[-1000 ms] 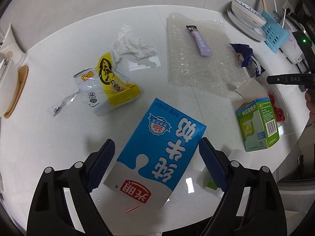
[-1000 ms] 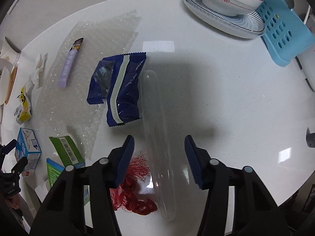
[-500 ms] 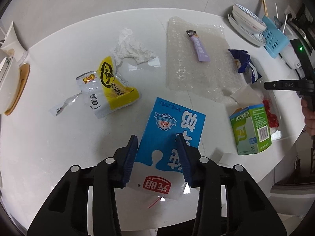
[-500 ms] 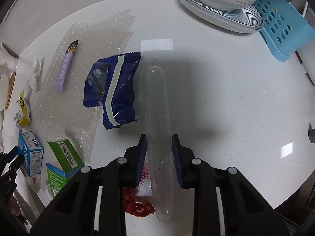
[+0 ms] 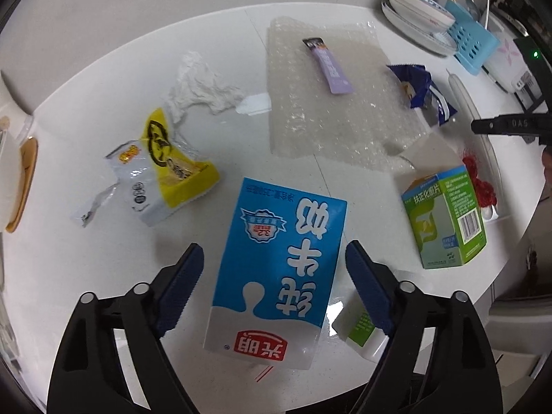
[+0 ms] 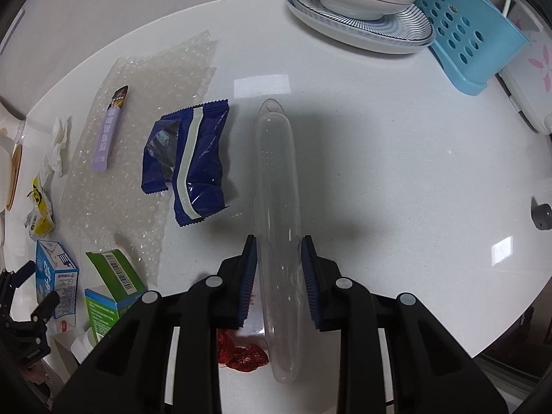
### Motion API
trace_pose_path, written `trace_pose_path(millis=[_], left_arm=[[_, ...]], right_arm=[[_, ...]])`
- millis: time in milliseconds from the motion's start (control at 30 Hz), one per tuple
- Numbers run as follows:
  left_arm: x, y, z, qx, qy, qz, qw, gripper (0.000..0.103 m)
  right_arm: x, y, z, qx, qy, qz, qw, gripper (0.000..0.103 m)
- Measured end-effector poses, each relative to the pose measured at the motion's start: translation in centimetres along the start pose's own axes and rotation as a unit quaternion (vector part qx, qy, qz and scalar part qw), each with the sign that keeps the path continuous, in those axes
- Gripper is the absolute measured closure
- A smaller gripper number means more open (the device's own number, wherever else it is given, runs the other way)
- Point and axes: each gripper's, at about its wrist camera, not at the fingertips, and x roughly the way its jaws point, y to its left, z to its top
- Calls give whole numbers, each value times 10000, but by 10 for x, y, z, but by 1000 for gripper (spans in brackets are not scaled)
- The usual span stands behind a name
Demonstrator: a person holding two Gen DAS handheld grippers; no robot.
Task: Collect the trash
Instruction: 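Carry the milk carton and plastic tube down toward the black trash bin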
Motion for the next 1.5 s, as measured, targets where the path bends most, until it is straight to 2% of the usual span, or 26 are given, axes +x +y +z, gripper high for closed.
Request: trace_pose_path(millis=[33, 267, 500, 733, 900, 1033, 1500], left_arm=[[2, -1, 0, 17, 44, -76, 10000, 36], [1, 2, 1, 9, 22, -213, 9998, 38], [-21, 10, 5, -190, -192, -77, 9996, 38], [-59, 9, 5, -593, -587, 63, 9965, 38], [-87, -1, -4, -929, -881, 222, 9915, 38], [-106, -10, -14, -1173, -1034, 199, 9875, 38], [-147, -57, -66, -1463, -1326, 300, 9799, 38]], right_arm=[[-2, -2, 1, 31, -6, -5, 10000, 78], [-16, -11, -6, 190, -74, -130, 9997, 78], [-36, -4, -18, 339, -310, -231, 9987, 78], [-71, -8, -29, 344, -782, -126, 9963, 78], [-100, -10, -43, 249, -1121, 61, 9934, 78], [-121, -12, -58, 147, -1365, 211, 9903, 78], [-171, -14, -123, -188, -1888, 498, 9806, 78]])
